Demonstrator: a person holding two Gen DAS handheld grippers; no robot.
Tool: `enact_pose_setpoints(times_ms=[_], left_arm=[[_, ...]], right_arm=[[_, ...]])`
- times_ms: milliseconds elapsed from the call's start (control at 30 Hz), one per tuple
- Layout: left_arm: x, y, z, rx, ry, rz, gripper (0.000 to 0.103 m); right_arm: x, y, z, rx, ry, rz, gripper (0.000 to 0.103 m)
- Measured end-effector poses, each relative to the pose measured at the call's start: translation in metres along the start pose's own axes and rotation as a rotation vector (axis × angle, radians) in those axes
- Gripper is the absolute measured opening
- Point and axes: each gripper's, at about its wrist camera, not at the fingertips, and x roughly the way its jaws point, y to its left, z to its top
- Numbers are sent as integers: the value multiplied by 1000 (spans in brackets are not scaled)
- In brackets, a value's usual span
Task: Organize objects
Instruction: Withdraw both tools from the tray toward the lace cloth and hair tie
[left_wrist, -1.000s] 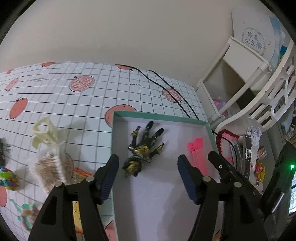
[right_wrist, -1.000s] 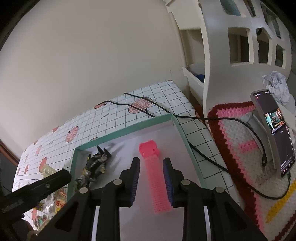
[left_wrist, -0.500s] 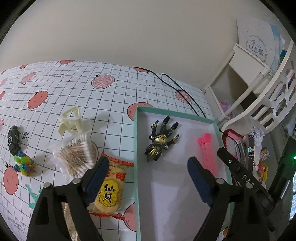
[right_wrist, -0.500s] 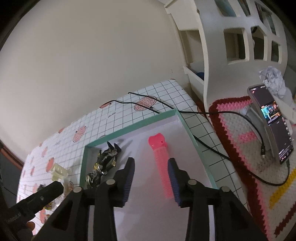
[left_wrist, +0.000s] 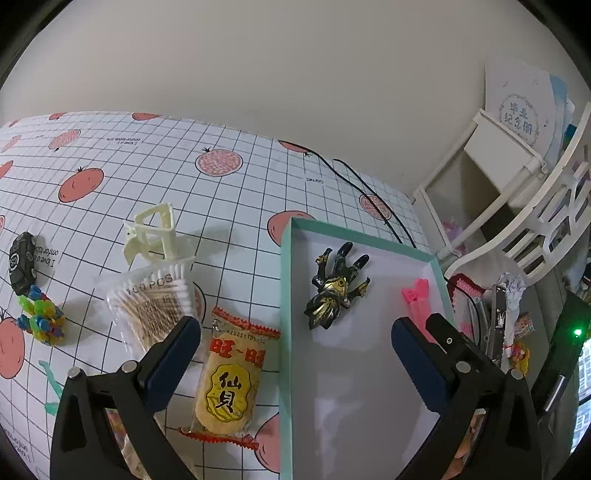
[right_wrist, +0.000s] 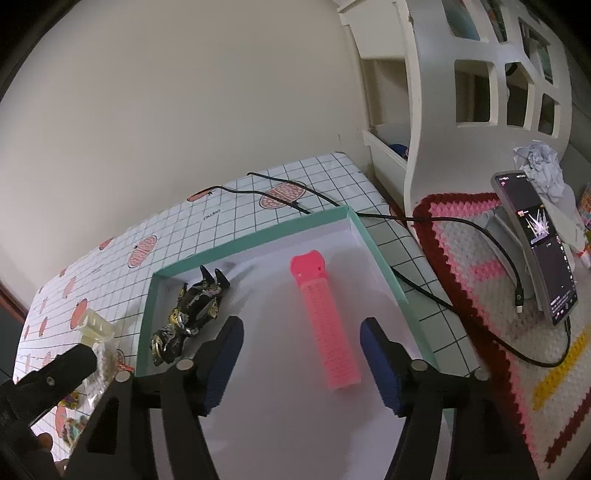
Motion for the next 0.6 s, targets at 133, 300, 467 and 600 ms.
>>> enact_pose_setpoints(times_ms=[133,300,467,600], left_arm=[[-1,-1,0,-3,-3,-19,103],[-1,0,1,-5,-11,-19,103],[-1,1,0,-11,-9,-25,103],[0,0,0,-12,-13,-24,103]], right_arm=[[0,4,-1,-14,-5,5,81],[2,4,-3,-14,0,8,93],[2,2,-3,-11,-8,-4,103],[3,1,-3,-8,-3,-4,103]])
